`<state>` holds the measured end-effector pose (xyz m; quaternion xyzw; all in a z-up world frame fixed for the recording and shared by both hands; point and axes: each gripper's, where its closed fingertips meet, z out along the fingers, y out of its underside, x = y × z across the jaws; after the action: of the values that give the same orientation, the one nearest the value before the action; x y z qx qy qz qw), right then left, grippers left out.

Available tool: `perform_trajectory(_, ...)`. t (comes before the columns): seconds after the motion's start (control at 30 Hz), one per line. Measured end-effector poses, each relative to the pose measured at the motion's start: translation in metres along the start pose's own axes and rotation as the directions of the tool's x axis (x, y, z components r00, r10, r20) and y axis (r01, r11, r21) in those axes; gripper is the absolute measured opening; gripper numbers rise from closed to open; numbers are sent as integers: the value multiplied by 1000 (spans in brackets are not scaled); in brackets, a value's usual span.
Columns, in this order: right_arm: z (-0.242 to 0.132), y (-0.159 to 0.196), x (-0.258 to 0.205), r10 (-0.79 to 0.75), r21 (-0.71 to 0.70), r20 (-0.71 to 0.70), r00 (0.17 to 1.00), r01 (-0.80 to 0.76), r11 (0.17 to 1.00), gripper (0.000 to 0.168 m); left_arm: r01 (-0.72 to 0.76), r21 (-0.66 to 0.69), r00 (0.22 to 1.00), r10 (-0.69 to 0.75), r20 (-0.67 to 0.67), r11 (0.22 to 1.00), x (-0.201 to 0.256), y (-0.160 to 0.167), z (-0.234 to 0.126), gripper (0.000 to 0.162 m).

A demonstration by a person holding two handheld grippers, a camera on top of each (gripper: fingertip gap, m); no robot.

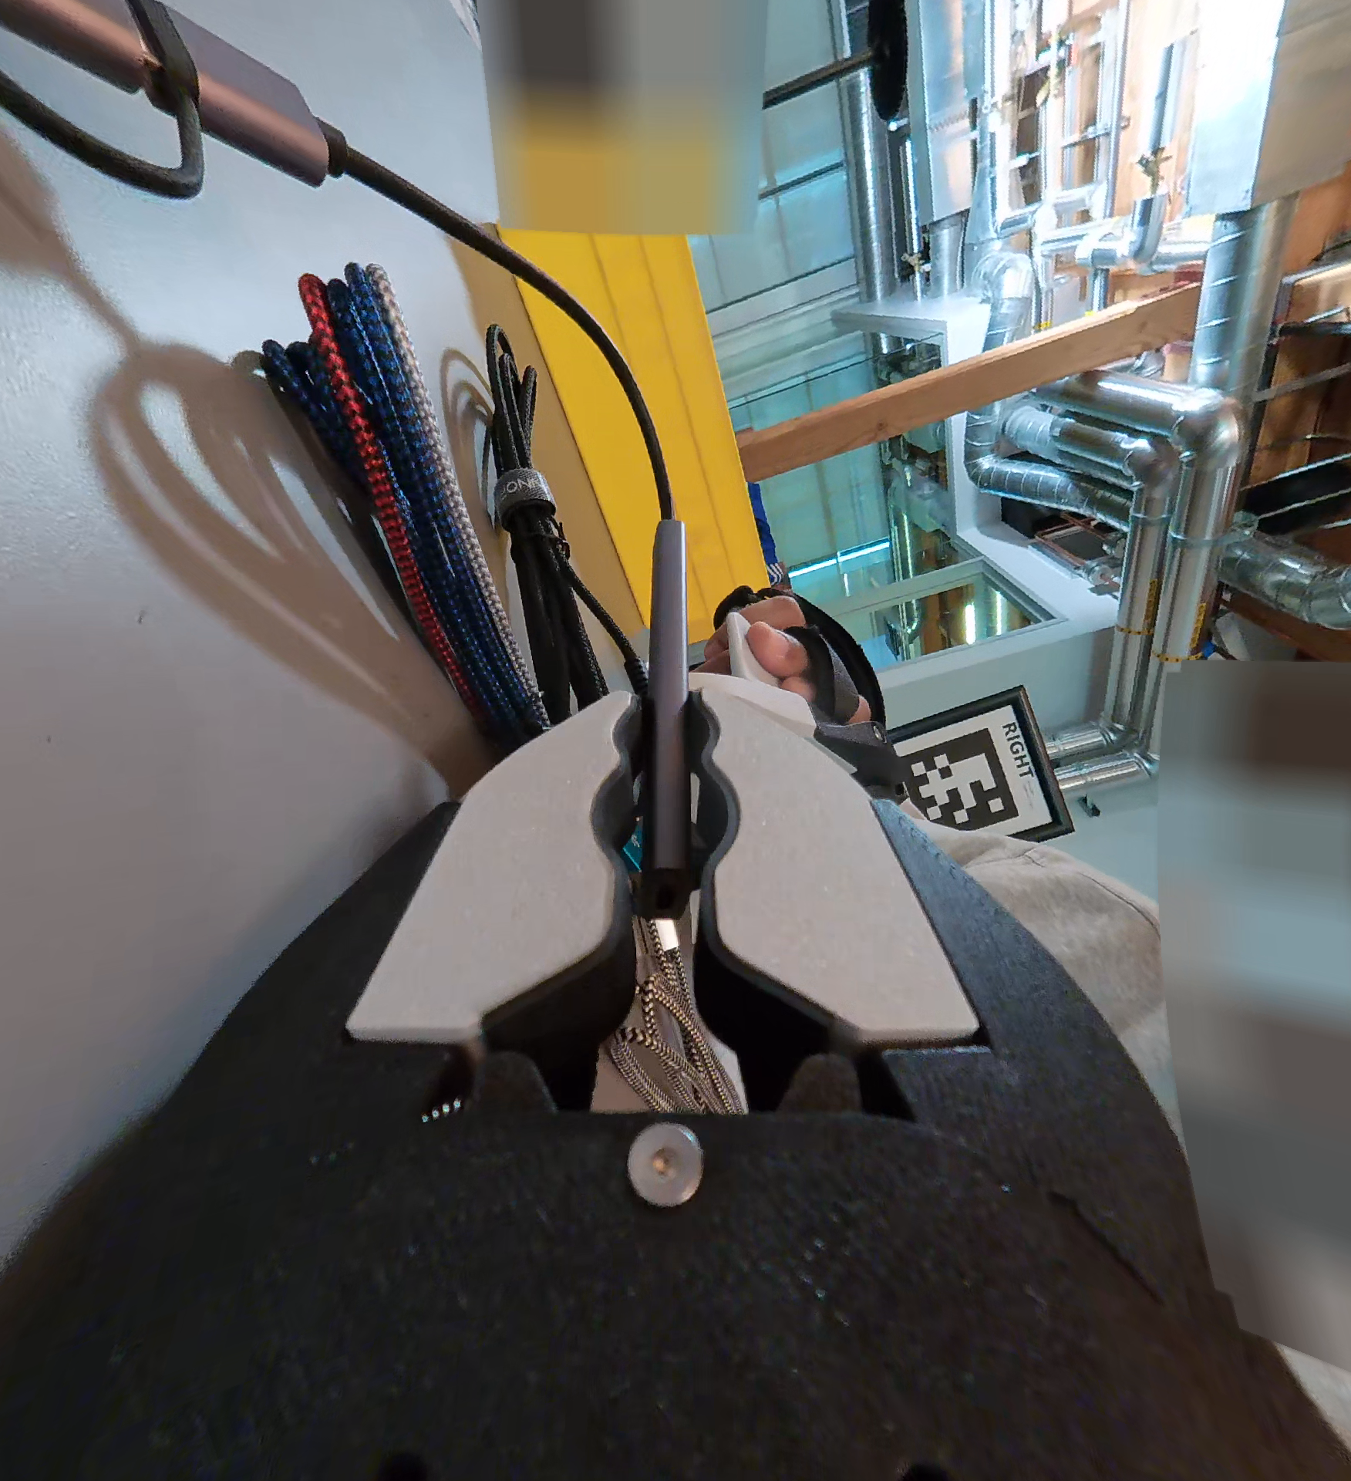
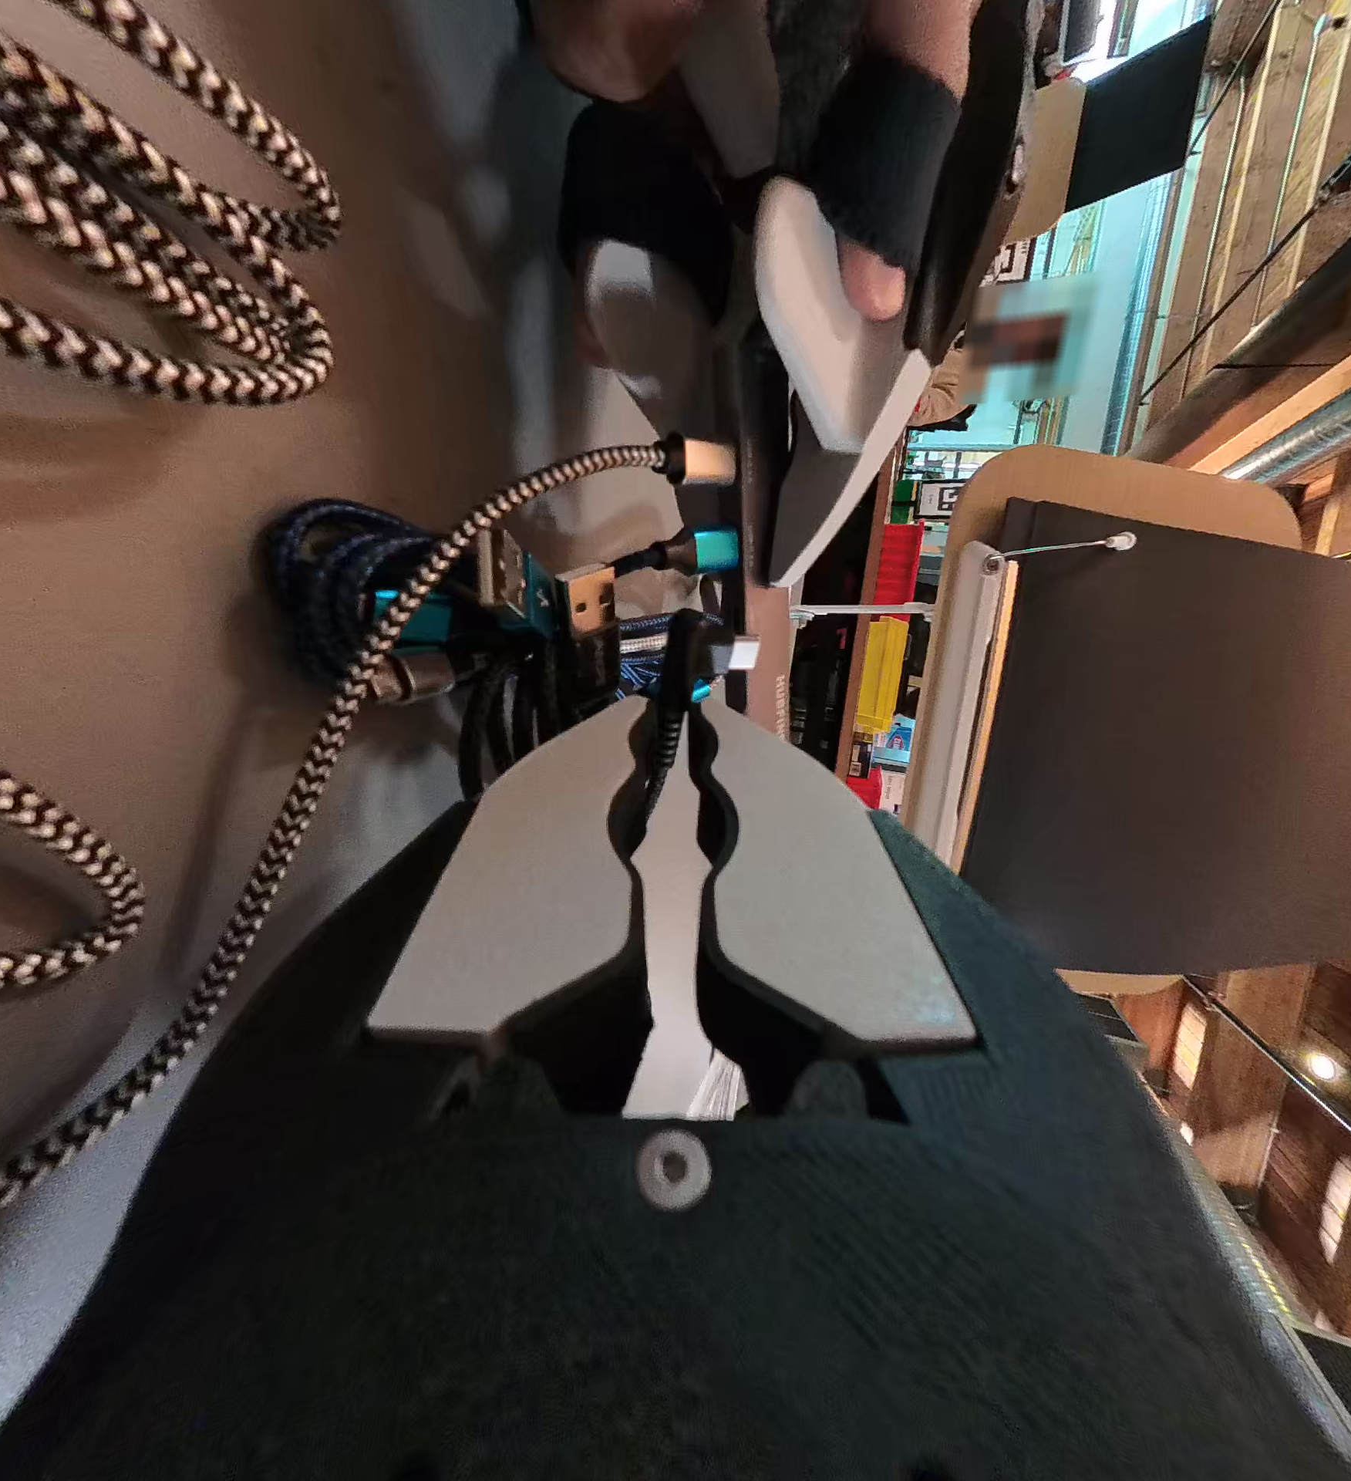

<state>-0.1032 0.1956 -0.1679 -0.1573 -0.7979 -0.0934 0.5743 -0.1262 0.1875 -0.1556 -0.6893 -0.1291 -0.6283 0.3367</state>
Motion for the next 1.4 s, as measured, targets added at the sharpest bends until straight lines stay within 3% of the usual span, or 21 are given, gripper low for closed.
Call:
perform_trajectory(0.6, 9, -3, -6, 76, -51, 164, 983, -69, 996, 7, -84, -23, 996, 84, 32, 996, 1, 2, -2, 8)
perform_trajectory(1.1, 15, -4, -6, 98, -76, 190, 977, -85, 993, 7, -246, -86, 946, 258, 197, 965, -1, 3, -3, 8)
perform_trajectory(1.4, 15, -4, -7, 111, -77, 196, 974, -97, 992, 6, -345, -160, 877, 379, 295, 925, -2, 4, -3, 9)
